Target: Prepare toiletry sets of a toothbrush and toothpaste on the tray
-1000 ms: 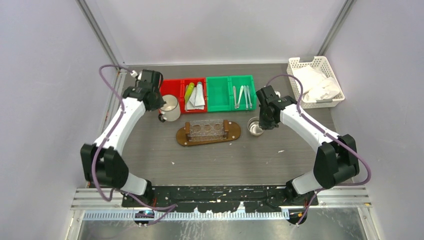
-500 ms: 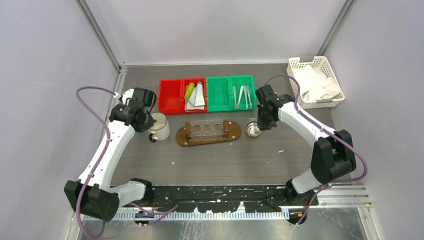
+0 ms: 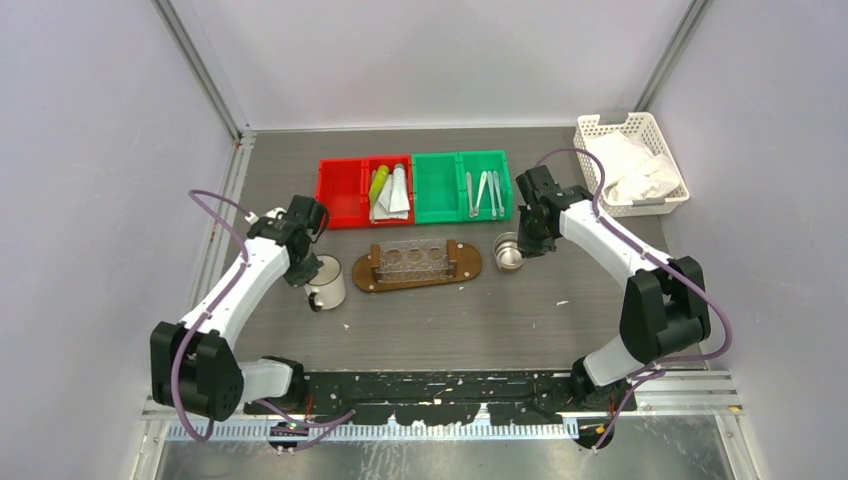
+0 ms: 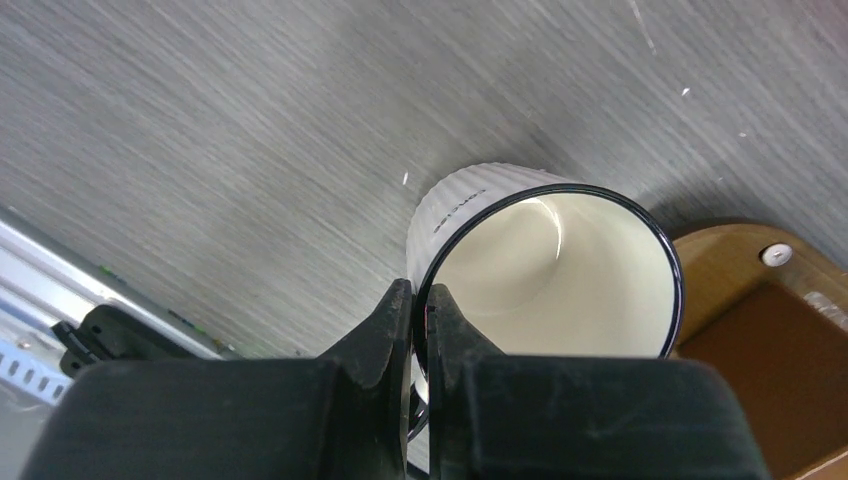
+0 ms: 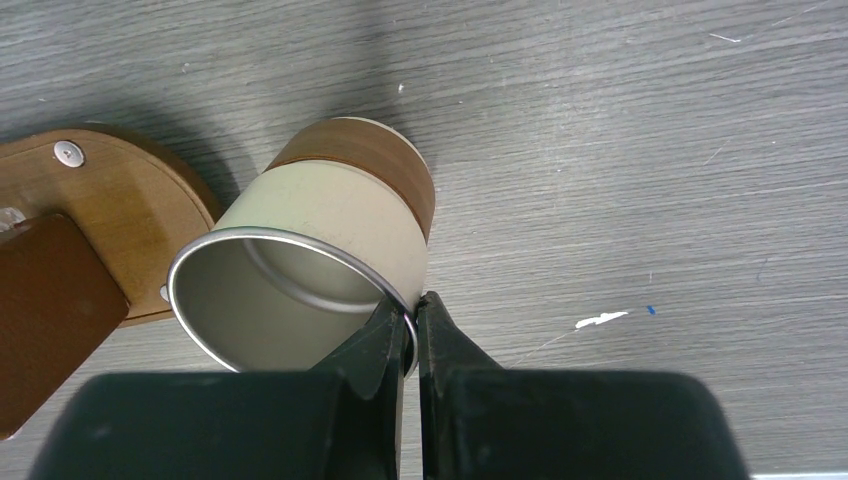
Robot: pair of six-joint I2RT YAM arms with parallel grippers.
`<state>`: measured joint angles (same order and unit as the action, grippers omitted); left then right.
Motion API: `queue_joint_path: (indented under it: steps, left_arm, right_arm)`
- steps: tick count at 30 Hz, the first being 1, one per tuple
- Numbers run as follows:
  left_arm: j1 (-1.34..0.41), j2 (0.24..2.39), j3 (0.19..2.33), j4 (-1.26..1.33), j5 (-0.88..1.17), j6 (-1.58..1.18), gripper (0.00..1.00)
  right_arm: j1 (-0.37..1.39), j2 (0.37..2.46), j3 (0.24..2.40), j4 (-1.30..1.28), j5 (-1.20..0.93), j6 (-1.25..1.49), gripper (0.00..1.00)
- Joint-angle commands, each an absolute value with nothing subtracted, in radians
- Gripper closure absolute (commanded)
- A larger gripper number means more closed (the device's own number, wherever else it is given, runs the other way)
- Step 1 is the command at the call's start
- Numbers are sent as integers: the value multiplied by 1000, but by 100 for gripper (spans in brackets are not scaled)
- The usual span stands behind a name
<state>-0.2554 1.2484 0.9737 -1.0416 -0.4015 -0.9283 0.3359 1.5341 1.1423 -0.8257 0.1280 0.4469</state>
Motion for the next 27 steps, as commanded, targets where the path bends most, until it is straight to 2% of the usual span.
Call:
queue_joint_path:
  steps: [1, 8, 13, 16, 17, 19, 21, 24, 27]
  left_arm:
    - [-261, 1261, 984, -918, -447, -949, 94]
    - [-260, 1309, 974, -857, -461, -925, 91]
    - [-261, 1354, 998, -898, -424, -910, 78]
    - [-261, 1351, 1002, -909, -390, -887, 71]
    - [-261, 1345, 1002, -910, -388, -880, 70]
    - [-259, 1333, 1003, -916, -383, -866, 66]
    - [-260, 1317, 1004, -921, -380, -848, 63]
    - [-260, 1276, 1013, -930, -394, -833, 57]
    - [-261, 1239, 1036, -945, -386, -812, 56]
  right_arm:
    - [329, 1493, 1152, -796, 109, 440, 99]
    - [326, 1477, 1151, -799, 107, 435, 99]
    - [325, 1477, 1143, -805, 103, 434, 98]
    - [325, 1476, 1138, -805, 106, 436, 84]
    - [326, 1476, 1137, -805, 105, 436, 83]
    - [325, 1476, 1135, -805, 102, 434, 74]
    - [325, 1473, 1137, -807, 100, 436, 59]
    - [325, 1460, 1149, -818, 101, 432, 53]
    - [325, 1435, 1172, -852, 115, 428, 44]
